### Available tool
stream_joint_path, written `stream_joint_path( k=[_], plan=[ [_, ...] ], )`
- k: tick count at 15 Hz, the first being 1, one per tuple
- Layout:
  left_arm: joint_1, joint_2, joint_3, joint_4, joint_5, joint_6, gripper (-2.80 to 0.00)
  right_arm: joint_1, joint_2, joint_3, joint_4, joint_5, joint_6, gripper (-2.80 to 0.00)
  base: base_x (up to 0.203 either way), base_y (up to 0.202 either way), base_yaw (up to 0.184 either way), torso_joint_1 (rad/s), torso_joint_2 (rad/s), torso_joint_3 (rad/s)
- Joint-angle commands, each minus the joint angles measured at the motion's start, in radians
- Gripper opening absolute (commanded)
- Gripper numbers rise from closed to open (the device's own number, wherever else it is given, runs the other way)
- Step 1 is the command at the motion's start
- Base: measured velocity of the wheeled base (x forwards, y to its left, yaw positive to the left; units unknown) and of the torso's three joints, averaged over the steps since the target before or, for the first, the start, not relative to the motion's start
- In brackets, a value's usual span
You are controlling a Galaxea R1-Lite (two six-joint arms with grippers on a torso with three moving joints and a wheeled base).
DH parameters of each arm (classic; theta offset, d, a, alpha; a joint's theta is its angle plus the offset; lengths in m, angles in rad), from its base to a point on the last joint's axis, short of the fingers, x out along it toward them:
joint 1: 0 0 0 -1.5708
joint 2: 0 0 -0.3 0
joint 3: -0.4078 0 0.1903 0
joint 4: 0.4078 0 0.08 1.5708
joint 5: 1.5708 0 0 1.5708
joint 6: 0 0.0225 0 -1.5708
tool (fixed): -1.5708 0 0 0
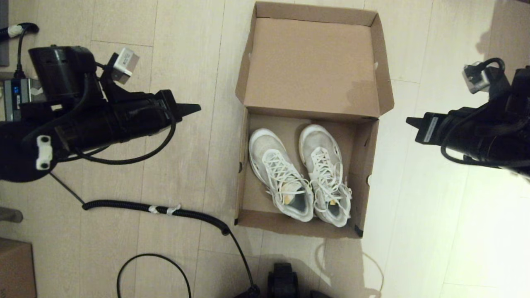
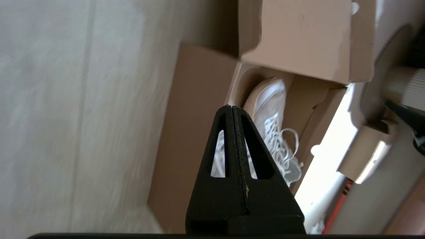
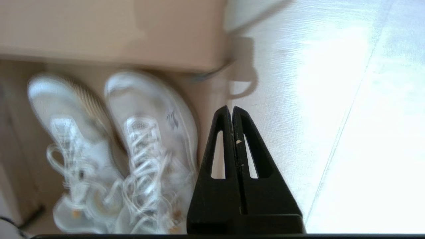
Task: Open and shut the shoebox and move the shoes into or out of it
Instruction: Close the shoe box
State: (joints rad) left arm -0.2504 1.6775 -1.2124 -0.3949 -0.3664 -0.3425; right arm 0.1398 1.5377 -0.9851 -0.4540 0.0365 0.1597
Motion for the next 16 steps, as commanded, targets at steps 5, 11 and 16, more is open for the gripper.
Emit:
stream_joint_path(
  k=[5, 11, 16],
  plan=[
    [0.044, 0.394, -0.388, -0.058, -0.143, -0.01, -2.8, -0.27, 0.235, -0.174, -0.034, 0.357, 0.255, -2.8, 0.0, 0.0, 0.0, 0.0, 0.0, 0.0],
    [0.065, 0.63, -0.732, -0.114, -0.288, -0.137, -2.8, -0.293, 0.456, -0.345, -0.175, 0.654, 0.392, -2.8, 0.0, 0.0, 0.0, 0.0, 0.0, 0.0],
    [0.038, 0.677, -0.731, -0.237, -0.32, -0.142, -2.8, -0.286, 0.562, -0.453, -0.29, 0.689, 0.569, -2.8, 0.0, 0.0, 0.0, 0.0, 0.0, 0.0]
  ],
)
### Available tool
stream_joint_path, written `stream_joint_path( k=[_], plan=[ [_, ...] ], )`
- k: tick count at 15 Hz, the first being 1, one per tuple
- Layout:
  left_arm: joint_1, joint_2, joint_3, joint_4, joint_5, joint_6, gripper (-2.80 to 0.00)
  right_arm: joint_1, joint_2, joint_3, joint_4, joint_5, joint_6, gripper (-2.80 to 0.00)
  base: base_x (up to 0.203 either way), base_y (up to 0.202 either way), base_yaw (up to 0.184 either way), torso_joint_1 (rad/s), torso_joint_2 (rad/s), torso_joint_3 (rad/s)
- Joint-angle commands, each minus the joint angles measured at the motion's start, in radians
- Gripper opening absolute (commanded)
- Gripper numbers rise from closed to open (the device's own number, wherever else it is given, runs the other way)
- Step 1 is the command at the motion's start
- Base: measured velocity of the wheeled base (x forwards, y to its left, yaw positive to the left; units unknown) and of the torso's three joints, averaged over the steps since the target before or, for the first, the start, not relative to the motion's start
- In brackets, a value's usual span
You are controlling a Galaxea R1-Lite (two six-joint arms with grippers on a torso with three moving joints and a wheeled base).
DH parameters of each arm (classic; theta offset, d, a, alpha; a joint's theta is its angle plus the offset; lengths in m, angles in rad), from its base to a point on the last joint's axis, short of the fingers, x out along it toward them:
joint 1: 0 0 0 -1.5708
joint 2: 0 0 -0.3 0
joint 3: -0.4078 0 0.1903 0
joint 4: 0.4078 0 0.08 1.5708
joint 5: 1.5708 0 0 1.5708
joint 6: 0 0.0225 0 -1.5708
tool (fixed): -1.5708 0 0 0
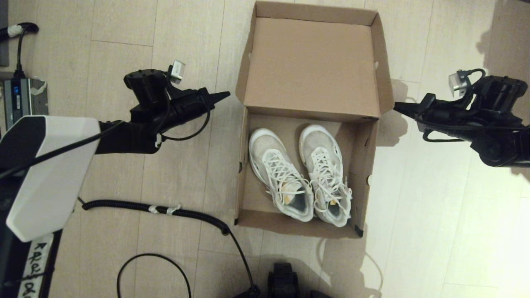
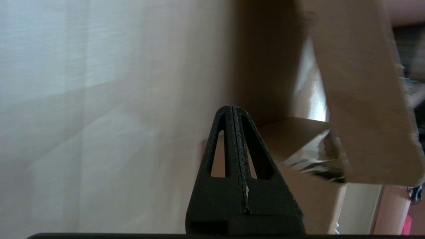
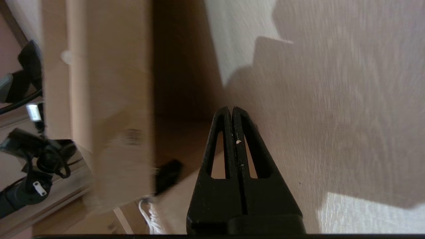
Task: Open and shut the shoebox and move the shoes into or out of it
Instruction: Close the shoe box
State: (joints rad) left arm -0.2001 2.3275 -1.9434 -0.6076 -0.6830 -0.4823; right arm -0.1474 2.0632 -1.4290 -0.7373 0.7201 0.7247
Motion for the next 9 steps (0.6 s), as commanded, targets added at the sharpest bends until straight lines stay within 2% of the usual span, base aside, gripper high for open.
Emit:
stream_joint_path(
  k=[1, 6, 9],
  plan=[
    [-0.023, 0.029, 0.003, -0.034, -0.003, -0.002, -2.8, 0.007, 0.045, -0.011, -0.008, 0.001, 0.005, -2.8, 0.0, 0.0, 0.0, 0.0, 0.0, 0.0],
    [-0.065, 0.03, 0.011, -0.103, 0.003, -0.001, -2.8, 0.046, 0.071, -0.021, -0.008, 0.001, 0.031, -2.8, 0.0, 0.0, 0.0, 0.0, 0.0, 0.0],
    [-0.071, 0.03, 0.012, -0.117, 0.0, -0.002, -2.8, 0.076, 0.073, -0.027, -0.015, -0.029, 0.093, -2.8, 0.0, 0.0, 0.0, 0.0, 0.0, 0.0]
  ],
)
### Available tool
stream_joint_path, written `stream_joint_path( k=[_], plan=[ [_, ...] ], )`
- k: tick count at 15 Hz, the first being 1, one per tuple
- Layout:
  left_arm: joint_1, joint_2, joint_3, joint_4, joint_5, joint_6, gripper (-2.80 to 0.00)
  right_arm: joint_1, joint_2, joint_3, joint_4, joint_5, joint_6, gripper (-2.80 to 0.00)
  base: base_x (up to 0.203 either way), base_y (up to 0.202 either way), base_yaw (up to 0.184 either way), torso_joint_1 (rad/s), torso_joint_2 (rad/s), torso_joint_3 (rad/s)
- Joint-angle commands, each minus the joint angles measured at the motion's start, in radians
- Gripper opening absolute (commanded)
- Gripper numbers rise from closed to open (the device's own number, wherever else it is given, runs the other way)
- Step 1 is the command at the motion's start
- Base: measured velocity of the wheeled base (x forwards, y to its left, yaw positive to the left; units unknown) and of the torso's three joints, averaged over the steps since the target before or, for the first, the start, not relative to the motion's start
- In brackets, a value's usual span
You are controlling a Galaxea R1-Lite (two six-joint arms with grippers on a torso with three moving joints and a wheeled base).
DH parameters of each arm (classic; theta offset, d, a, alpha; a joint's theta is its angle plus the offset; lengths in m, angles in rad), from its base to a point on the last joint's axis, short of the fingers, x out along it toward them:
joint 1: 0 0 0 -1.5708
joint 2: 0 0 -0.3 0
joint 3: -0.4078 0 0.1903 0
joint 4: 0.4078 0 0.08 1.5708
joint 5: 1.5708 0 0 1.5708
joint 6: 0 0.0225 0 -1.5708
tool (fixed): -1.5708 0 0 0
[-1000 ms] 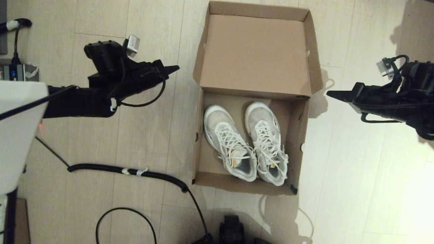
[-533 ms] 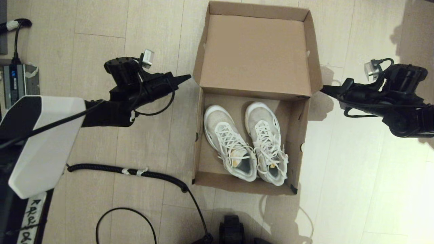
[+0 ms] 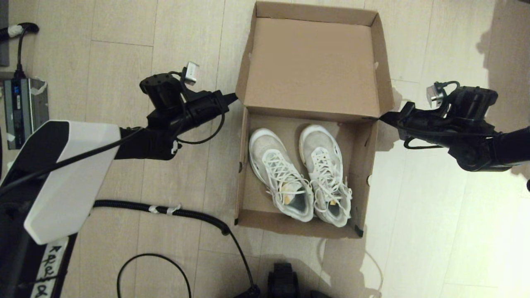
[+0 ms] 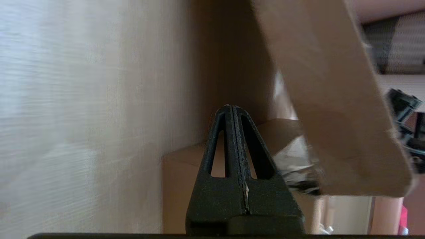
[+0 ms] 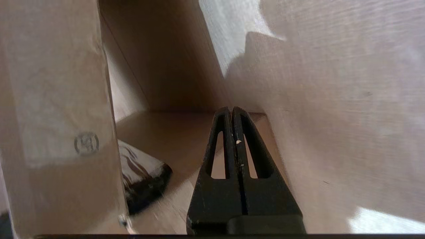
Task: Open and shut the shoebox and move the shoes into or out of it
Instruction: Close the shoe box
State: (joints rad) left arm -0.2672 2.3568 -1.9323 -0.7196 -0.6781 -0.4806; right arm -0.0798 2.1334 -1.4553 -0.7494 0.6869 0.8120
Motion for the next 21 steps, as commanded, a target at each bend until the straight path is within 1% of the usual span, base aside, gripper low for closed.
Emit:
stream_joint_path(
  k=[1, 3, 5, 8, 10, 13, 14, 15, 16, 17, 18, 20, 21],
  plan=[
    [-0.009, 0.001, 0.001, -0.006, -0.005, -0.003, -2.8, 0.012, 0.009, -0.002, -0.008, -0.004, 0.017, -2.8, 0.0, 0.0, 0.0, 0.0, 0.0, 0.0],
    [-0.024, 0.003, 0.001, -0.023, -0.003, -0.004, -2.8, 0.018, 0.018, -0.016, -0.008, -0.008, 0.045, -2.8, 0.0, 0.0, 0.0, 0.0, 0.0, 0.0],
    [-0.041, 0.007, 0.001, -0.024, -0.003, -0.003, -2.8, 0.021, 0.037, -0.066, -0.009, -0.037, 0.095, -2.8, 0.0, 0.0, 0.0, 0.0, 0.0, 0.0],
    [-0.055, 0.007, 0.001, -0.024, -0.003, -0.003, -2.8, 0.02, 0.072, -0.158, -0.01, -0.045, 0.236, -2.8, 0.0, 0.0, 0.0, 0.0, 0.0, 0.0],
    [-0.06, 0.009, 0.001, -0.024, -0.002, -0.003, -2.8, 0.02, 0.087, -0.206, -0.01, -0.036, 0.302, -2.8, 0.0, 0.0, 0.0, 0.0, 0.0, 0.0],
    [-0.06, 0.016, 0.001, -0.024, -0.001, -0.003, -2.8, 0.017, 0.097, -0.253, -0.015, 0.019, 0.394, -2.8, 0.0, 0.0, 0.0, 0.0, 0.0, 0.0],
    [-0.06, 0.016, 0.002, -0.025, -0.001, -0.003, -2.8, 0.016, 0.106, -0.264, -0.059, 0.034, 0.44, -2.8, 0.0, 0.0, 0.0, 0.0, 0.0, 0.0],
    [-0.061, 0.018, 0.001, -0.024, -0.001, -0.003, -2.8, 0.011, 0.116, -0.271, -0.112, 0.057, 0.511, -2.8, 0.0, 0.0, 0.0, 0.0, 0.0, 0.0],
    [-0.063, 0.016, 0.001, -0.024, -0.001, -0.003, -2.8, 0.003, 0.125, -0.282, -0.157, 0.075, 0.606, -2.8, 0.0, 0.0, 0.0, 0.0, 0.0, 0.0],
    [-0.062, 0.016, 0.001, -0.024, -0.001, -0.003, -2.8, -0.004, 0.14, -0.305, -0.207, 0.089, 0.724, -2.8, 0.0, 0.0, 0.0, 0.0, 0.0, 0.0],
    [-0.061, 0.016, 0.001, -0.024, -0.001, -0.003, -2.8, -0.01, 0.164, -0.349, -0.244, 0.103, 0.8, -2.8, 0.0, 0.0, 0.0, 0.0, 0.0, 0.0],
    [-0.061, 0.019, 0.001, -0.024, -0.002, -0.003, -2.8, -0.012, 0.184, -0.378, -0.261, 0.169, 0.851, -2.8, 0.0, 0.0, 0.0, 0.0, 0.0, 0.0],
    [-0.062, 0.021, 0.001, -0.024, -0.002, -0.003, -2.8, -0.013, 0.183, -0.386, -0.263, 0.201, 0.912, -2.8, 0.0, 0.0, 0.0, 0.0, 0.0, 0.0]
  ],
)
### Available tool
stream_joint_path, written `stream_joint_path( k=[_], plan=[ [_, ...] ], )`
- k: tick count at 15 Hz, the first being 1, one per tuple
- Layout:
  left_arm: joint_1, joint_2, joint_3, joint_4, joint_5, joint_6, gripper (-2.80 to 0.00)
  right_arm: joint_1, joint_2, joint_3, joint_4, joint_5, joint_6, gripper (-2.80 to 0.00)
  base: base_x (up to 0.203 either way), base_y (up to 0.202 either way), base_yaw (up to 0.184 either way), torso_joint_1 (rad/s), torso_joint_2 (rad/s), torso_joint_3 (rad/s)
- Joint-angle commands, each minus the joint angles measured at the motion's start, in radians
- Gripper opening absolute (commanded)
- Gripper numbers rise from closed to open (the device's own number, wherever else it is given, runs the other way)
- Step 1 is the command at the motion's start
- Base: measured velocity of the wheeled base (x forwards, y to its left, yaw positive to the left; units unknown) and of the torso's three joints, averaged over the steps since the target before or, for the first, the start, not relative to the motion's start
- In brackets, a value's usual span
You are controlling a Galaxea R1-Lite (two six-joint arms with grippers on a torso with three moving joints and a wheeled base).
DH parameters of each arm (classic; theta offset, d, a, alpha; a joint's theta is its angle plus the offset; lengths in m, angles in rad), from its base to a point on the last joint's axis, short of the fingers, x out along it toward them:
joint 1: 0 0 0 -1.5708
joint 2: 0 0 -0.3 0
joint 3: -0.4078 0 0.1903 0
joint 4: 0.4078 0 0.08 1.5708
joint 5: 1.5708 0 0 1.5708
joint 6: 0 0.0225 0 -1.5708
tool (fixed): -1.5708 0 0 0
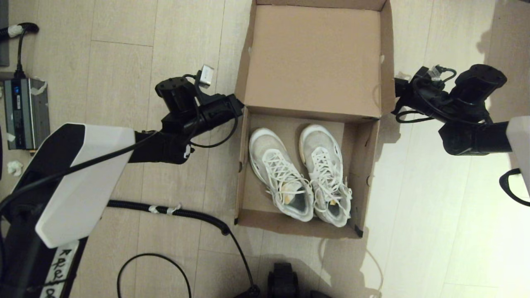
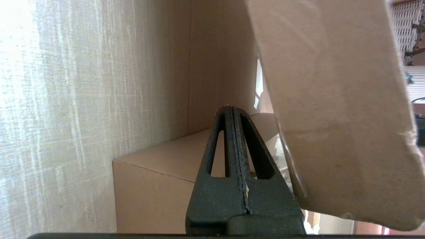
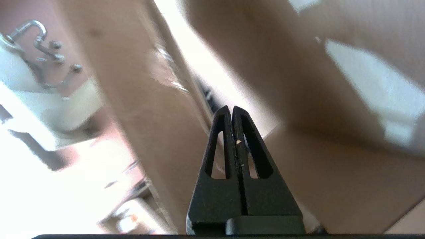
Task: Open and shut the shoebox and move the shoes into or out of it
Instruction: Close the shoe box
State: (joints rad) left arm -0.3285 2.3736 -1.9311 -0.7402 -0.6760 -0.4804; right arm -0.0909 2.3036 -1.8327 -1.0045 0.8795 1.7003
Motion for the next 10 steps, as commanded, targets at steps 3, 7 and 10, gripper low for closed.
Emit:
stream_joint_path(
  k=[3, 7, 10],
  plan=[
    [0.0, 0.004, 0.0, -0.004, -0.004, -0.003, -2.8, -0.012, 0.029, -0.071, -0.026, 0.132, 0.216, -2.8, 0.0, 0.0, 0.0, 0.0, 0.0, 0.0],
    [0.0, 0.013, 0.0, -0.004, -0.004, -0.003, -2.8, -0.013, 0.038, -0.108, -0.074, 0.174, 0.386, -2.8, 0.0, 0.0, 0.0, 0.0, 0.0, 0.0],
    [0.0, 0.015, 0.0, -0.004, -0.004, -0.003, -2.8, -0.012, 0.024, -0.115, -0.11, 0.227, 0.442, -2.8, 0.0, 0.0, 0.0, 0.0, 0.0, 0.0]
  ],
)
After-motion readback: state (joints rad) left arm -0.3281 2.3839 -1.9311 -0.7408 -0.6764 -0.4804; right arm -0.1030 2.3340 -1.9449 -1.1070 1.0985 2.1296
